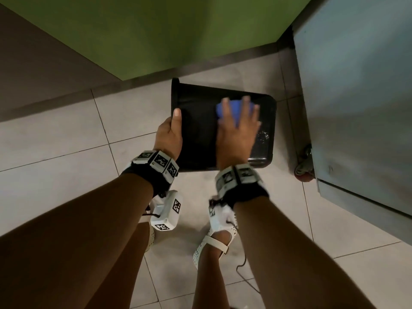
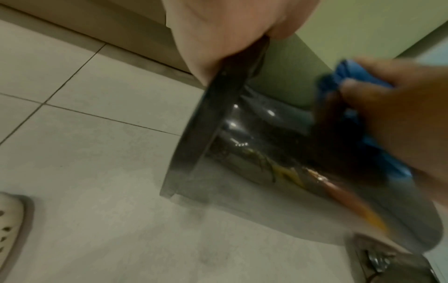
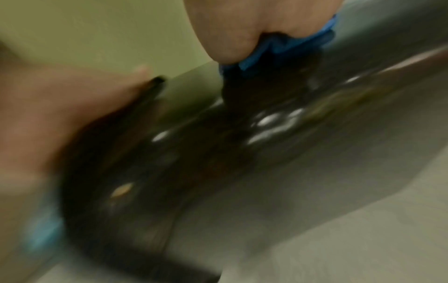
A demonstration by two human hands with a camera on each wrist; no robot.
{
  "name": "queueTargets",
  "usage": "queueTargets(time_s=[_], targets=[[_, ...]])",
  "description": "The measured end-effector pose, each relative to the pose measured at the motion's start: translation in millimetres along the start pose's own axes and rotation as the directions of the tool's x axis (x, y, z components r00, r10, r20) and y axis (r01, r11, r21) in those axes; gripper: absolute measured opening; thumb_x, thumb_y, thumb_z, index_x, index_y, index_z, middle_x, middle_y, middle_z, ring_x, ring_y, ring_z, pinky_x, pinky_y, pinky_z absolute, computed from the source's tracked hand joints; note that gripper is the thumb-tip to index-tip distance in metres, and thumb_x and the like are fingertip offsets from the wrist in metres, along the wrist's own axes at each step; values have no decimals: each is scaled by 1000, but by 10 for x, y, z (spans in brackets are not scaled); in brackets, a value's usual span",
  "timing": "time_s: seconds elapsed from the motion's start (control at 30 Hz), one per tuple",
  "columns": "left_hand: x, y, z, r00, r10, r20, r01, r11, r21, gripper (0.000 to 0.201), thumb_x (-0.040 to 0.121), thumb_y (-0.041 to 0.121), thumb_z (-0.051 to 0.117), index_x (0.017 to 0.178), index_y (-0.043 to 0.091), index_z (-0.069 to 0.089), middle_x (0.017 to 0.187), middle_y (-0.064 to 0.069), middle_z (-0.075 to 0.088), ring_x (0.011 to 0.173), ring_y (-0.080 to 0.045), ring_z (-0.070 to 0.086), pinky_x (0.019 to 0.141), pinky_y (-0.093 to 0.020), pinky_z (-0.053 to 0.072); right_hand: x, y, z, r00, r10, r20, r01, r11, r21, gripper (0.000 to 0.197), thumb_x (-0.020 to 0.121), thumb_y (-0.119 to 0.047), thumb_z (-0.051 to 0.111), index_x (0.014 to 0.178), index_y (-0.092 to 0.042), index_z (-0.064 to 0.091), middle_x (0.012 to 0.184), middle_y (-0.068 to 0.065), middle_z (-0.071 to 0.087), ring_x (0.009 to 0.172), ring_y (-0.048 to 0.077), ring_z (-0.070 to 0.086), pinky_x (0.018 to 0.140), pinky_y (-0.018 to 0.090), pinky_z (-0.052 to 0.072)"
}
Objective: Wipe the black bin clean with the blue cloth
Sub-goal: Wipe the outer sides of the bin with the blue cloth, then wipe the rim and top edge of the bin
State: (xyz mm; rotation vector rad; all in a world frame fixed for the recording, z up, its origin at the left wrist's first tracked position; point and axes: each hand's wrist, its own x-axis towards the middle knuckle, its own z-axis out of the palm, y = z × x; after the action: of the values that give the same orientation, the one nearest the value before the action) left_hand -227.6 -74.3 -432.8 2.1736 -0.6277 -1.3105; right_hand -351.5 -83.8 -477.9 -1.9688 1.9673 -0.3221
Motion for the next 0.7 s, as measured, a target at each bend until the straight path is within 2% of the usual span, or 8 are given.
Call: queueTargets(time_s=[0.13,0.23,0.3,0.37,0.47,0.53,0.6,0.7], targets=[[4,-7,25,999,-45,-11,45,999,-29,52,97,46,26,113,8,58,101,1,56,95,-14,50,85,-21,35,331,506,-244,906,404,127,-419,896,143,46,99,-27,34,143,-31,25,155,12,12,140,36,18,111,51,28],[-1,-17,42,998,-58,-23,57,998,-39,51,97,45,27,115,9,57,101,2,55,94,-12,49,84,-21,36,349,745,-408,681,680,271,-729,663,171,42,101,-31,25,142,-24,27,148,12,31,130,31,40,102,41,37],[-8,-23,39,998,-56,-22,56,998,-32,50,97,45,27,117,9,56,102,3,55,95,-12,49,84,-21,36,210,928,-459,577,715,395,-801,589,105,42,102,-30,23,139,-15,35,139,13,45,124,31,45,99,36,38],[8,-25,41,999,-38,-24,37,998,-44,46,98,43,27,115,10,55,101,3,55,94,-12,49,78,-18,38,-11,1078,-417,571,664,483,-783,618,75,40,101,-28,28,134,-13,43,126,16,54,114,30,52,93,34,40],[24,-39,39,999,7,-36,-8,1000,-18,33,99,38,27,102,12,48,88,6,52,79,-7,48,59,-4,34,-338,1195,-290,595,652,471,-770,631,99,35,99,-28,33,125,-17,53,90,10,58,76,22,55,72,28,41],[4,-53,31,998,39,-42,-39,999,-8,28,100,36,26,98,14,44,81,10,49,75,-1,47,55,0,37,-455,1182,-293,583,686,435,-798,585,148,35,99,-29,34,126,-18,52,89,6,56,66,18,52,67,25,40],[4,-60,30,998,52,-39,-54,998,-42,35,100,35,26,103,10,50,88,7,54,81,-4,50,62,5,37,-485,1185,-358,554,708,438,-827,530,188,38,100,-27,33,134,-17,45,98,9,54,72,18,54,59,18,36],[52,-28,-3,1000,16,-19,-18,995,-99,45,99,41,26,108,9,57,104,-3,61,96,-14,55,84,-18,42,-385,1119,-523,547,720,427,-835,504,220,40,101,-23,29,138,-8,38,120,20,55,108,33,54,64,16,34]])
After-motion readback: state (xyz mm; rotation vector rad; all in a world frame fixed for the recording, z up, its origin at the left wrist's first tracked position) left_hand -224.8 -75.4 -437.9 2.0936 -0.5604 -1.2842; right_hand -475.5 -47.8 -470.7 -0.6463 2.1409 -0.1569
